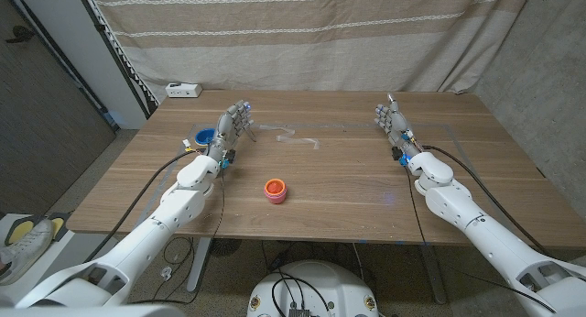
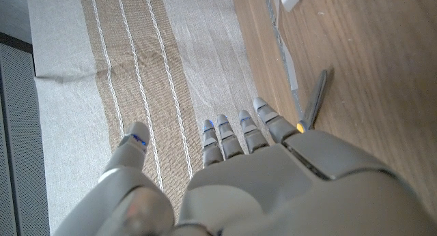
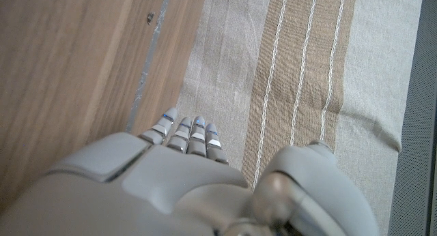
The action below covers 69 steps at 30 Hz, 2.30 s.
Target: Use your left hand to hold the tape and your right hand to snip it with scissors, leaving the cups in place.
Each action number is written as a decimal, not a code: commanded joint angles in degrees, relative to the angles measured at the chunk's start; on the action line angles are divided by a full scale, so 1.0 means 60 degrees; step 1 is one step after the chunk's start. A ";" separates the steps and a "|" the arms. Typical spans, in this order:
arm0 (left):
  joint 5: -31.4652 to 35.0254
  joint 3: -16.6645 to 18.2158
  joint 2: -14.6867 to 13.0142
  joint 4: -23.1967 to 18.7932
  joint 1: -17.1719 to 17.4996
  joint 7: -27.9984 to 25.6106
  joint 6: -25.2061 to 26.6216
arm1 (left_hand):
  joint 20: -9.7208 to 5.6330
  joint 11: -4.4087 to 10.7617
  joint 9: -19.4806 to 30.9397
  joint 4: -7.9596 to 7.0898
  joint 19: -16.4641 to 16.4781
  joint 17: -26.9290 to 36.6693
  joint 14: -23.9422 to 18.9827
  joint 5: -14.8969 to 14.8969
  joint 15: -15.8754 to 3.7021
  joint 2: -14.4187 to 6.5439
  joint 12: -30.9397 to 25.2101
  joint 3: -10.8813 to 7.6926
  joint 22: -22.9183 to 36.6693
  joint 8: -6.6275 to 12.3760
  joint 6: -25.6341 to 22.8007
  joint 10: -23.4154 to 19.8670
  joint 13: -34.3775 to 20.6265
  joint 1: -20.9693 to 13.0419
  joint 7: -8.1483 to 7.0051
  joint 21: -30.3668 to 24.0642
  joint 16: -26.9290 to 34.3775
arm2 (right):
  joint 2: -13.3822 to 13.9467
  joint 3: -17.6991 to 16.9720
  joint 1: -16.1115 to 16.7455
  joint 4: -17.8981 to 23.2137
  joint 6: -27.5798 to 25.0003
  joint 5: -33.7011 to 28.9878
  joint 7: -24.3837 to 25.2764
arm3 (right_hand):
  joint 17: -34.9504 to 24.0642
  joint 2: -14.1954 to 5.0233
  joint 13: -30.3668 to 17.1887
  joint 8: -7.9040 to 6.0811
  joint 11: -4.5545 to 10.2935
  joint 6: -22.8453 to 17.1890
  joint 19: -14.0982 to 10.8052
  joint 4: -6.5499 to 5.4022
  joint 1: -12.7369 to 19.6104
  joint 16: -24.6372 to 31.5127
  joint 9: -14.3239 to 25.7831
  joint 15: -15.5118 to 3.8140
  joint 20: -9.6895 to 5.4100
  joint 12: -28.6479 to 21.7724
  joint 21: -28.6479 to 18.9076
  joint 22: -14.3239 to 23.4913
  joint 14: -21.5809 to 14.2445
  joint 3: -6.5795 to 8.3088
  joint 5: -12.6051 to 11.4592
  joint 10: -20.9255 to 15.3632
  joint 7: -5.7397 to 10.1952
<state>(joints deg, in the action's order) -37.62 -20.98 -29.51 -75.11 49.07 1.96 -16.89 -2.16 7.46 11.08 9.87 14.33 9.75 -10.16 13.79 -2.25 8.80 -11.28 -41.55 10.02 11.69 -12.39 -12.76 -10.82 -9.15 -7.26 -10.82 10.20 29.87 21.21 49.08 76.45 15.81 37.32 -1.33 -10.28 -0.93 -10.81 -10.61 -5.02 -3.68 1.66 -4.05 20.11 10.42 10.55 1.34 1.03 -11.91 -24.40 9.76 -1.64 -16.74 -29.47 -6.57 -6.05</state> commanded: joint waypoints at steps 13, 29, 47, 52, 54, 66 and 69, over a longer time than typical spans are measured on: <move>0.0253 0.0048 -0.0111 -0.0095 0.0157 -0.0066 -0.0404 | -0.0549 0.0029 0.0039 0.0004 0.0060 0.0034 -0.0085 0.0066 -0.1119 0.0079 -0.0083 -0.0058 0.0019 0.0063 -0.0188 -0.0174 -0.0019 -0.0111 -0.0043 -0.0064 0.0058 | 0.0273 -0.0027 0.0262 0.0634 -0.0287 0.0022 0.0091 | -0.0032 -0.0023 -0.0019 -0.0063 0.0025 0.0005 0.0038 0.0002 0.0068 0.0066 0.0032 -0.0026 -0.0001 -0.0048 0.0030 0.0050 -0.0109 -0.0070 -0.0072 -0.0071 -0.0074; 0.1641 -0.0177 -0.0375 -0.0112 -0.0017 -0.0969 -0.0695 | -0.0693 0.0185 0.0032 0.0002 0.0055 0.0034 -0.0132 0.0109 -0.1259 0.0114 -0.0193 -0.0012 0.0014 0.0128 -0.0428 -0.0524 -0.0019 -0.0255 -0.0030 -0.0057 0.0067 | 0.0236 0.0025 0.0129 0.0520 -0.0110 -0.0185 0.0109 | -0.0004 -0.0009 0.0001 -0.0108 0.0056 -0.0224 -0.0003 0.0069 0.0133 0.0061 0.0012 -0.0206 -0.0547 -0.0085 0.0309 0.0034 -0.0245 -0.0086 -0.0150 -0.0213 0.0010; 0.2514 -0.0339 -0.0537 -0.0041 -0.0154 -0.1337 -0.0883 | -0.0788 0.0258 0.0030 0.0033 0.0028 0.0031 -0.0148 0.0172 -0.1334 0.0117 -0.0231 -0.0019 0.0007 0.0132 -0.0498 -0.0719 -0.0020 -0.0441 -0.0078 -0.0041 0.0061 | 0.0441 -0.0016 0.0457 0.1130 -0.0368 -0.0350 0.0574 | 0.0000 -0.0001 0.0002 -0.0112 0.0084 -0.0248 -0.0016 0.0095 0.0160 0.0062 0.0009 -0.0207 -0.0493 -0.0091 0.0410 0.0034 -0.0254 -0.0091 -0.0181 -0.0233 0.0028; 0.3100 -0.0464 -0.0578 0.0049 -0.0330 -0.1640 -0.0976 | -0.0828 0.0266 0.0029 0.0040 0.0006 0.0031 -0.0136 0.0196 -0.1380 0.0115 -0.0241 -0.0025 0.0005 0.0158 -0.0584 -0.0780 -0.0022 -0.0512 -0.0084 -0.0033 0.0055 | 0.0468 -0.0048 0.0518 0.1216 -0.0349 -0.0412 0.0695 | 0.0001 0.0001 0.0003 -0.0111 0.0089 -0.0252 -0.0025 0.0102 0.0170 0.0060 0.0008 -0.0223 -0.0495 -0.0091 0.0433 0.0034 -0.0254 -0.0091 -0.0190 -0.0234 0.0038; 0.3298 -0.0497 -0.0621 0.0005 -0.0357 -0.1759 -0.0958 | -0.0844 0.0266 0.0029 0.0041 -0.0001 0.0031 -0.0133 0.0203 -0.1376 0.0116 -0.0241 -0.0027 0.0005 0.0166 -0.0610 -0.0789 -0.0022 -0.0532 -0.0085 -0.0031 0.0054 | 0.0495 -0.0040 0.0517 0.1201 -0.0313 -0.0457 0.0673 | 0.0001 0.0003 0.0003 -0.0110 0.0078 -0.0253 -0.0024 0.0107 0.0175 0.0056 0.0007 -0.0244 -0.0496 -0.0086 0.0450 0.0035 -0.0245 -0.0092 -0.0196 -0.0224 0.0033; 0.3796 -0.0494 -0.0803 -0.0555 -0.0168 -0.2212 -0.0787 | -0.0943 0.0299 0.0029 0.0049 0.0014 0.0032 -0.0180 0.0257 -0.1476 0.0132 -0.0261 -0.0027 0.0002 0.0216 -0.0797 -0.0918 -0.0026 -0.0673 -0.0128 -0.0038 0.0067 | 0.0631 -0.0130 0.0647 0.1168 -0.0070 -0.0488 0.0525 | 0.0002 0.0008 0.0004 -0.0084 0.0109 -0.0199 0.0011 0.0126 0.0197 0.0031 0.0005 -0.0237 -0.0475 -0.0063 0.0538 0.0037 -0.0178 -0.0095 -0.0220 -0.0169 0.0043; 0.4025 -0.0485 -0.0805 -0.0602 -0.0100 -0.2446 -0.0871 | -0.0976 0.0306 0.0029 0.0050 0.0029 0.0032 -0.0183 0.0270 -0.1482 0.0138 -0.0270 -0.0026 0.0001 0.0218 -0.0817 -0.0958 -0.0027 -0.0703 -0.0159 -0.0043 0.0067 | 0.0651 -0.0117 0.0619 0.1123 -0.0040 -0.0502 0.0448 | 0.0002 0.0009 0.0004 -0.0084 0.0100 -0.0199 0.0010 0.0130 0.0202 0.0024 0.0004 -0.0242 -0.0480 -0.0060 0.0558 0.0037 -0.0155 -0.0096 -0.0226 -0.0159 0.0043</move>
<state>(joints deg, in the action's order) -17.58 -23.80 -33.64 -76.64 47.52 -9.02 -22.32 -2.16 9.39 11.06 9.95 14.31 9.72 -10.77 15.11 -2.25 9.62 -12.54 -41.62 9.86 12.75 -16.71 -17.95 -10.80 -12.70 -8.10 -10.81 10.20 33.23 20.69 52.60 83.47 14.66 34.41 2.41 -10.13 -0.92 -10.66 -11.27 -4.39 -5.10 1.54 -3.57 20.69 10.68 10.39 -0.32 -1.74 -12.23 -21.18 9.73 -2.83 -17.20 -30.34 -7.55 -5.61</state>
